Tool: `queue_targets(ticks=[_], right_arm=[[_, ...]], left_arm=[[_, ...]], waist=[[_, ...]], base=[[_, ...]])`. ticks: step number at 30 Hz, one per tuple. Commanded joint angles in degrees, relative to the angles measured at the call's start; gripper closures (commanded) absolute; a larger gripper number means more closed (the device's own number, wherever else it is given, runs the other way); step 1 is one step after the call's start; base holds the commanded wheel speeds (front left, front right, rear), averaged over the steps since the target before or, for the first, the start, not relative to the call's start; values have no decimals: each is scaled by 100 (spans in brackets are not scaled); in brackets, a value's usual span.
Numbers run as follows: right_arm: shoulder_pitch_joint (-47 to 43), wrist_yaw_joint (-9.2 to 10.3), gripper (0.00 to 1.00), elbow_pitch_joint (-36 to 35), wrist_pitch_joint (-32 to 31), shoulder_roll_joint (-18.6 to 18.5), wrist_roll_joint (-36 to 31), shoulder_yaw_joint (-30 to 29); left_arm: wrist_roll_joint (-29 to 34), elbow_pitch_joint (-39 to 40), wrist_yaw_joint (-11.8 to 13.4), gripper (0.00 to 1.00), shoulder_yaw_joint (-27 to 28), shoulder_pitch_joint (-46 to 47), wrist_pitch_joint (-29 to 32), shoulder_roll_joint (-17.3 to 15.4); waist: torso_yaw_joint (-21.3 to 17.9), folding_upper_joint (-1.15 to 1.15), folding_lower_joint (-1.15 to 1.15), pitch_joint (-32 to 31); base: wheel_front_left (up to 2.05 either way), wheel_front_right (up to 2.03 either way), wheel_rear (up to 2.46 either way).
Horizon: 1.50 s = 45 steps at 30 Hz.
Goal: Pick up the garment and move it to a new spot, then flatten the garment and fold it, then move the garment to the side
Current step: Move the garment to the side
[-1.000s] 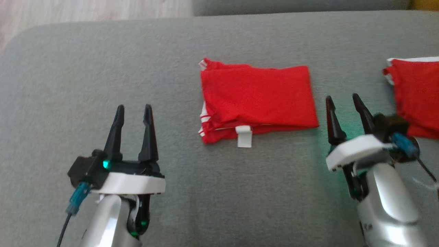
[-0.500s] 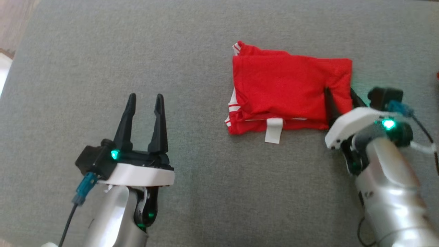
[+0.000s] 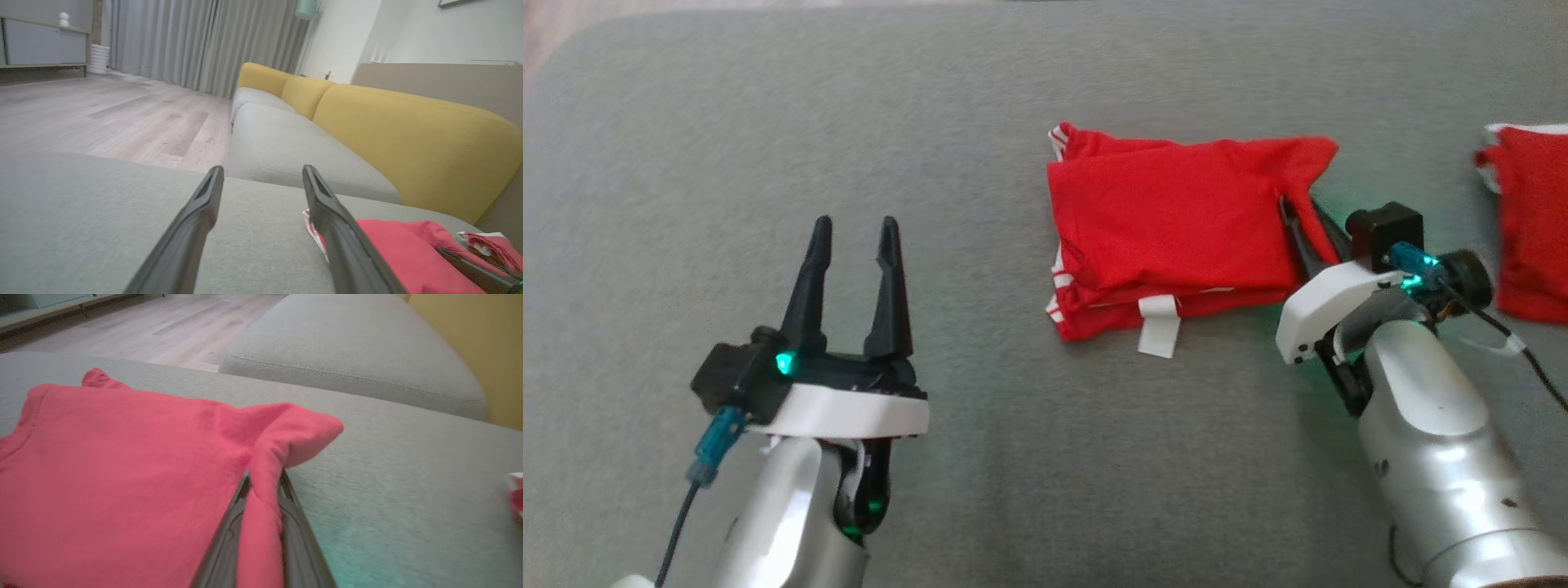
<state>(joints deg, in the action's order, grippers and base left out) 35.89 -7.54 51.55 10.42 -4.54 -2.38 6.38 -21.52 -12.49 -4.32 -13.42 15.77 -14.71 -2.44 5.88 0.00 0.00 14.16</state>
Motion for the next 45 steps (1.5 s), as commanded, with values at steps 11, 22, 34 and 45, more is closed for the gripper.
queue_targets(ticks=[11,22,34,45], right_arm=[[174,5,100,-1218,-179,-940,-121,467],[293,5,100,-2061,-838,-2106,436,145],[328,5,100,-1629,-1234,-2379,179,-1076],[388,5,0,-1403,-905,-2068,-349,-1730]], left_arm=[[16,434,93,0,-365,360,-29,-43],[140,470,56,0,-417,632,-29,-43],[211,379,-79,0,-361,881,-29,-43],[250,308,-139,0,-218,871,-29,-43]], waist=[[-1078,0,0,-124],[-1448,0,0,309],[-1276,0,0,798],[-1189,0,0,760]], base=[[0,0,0],[0,0,0],[0,0,0],[0,0,0]])
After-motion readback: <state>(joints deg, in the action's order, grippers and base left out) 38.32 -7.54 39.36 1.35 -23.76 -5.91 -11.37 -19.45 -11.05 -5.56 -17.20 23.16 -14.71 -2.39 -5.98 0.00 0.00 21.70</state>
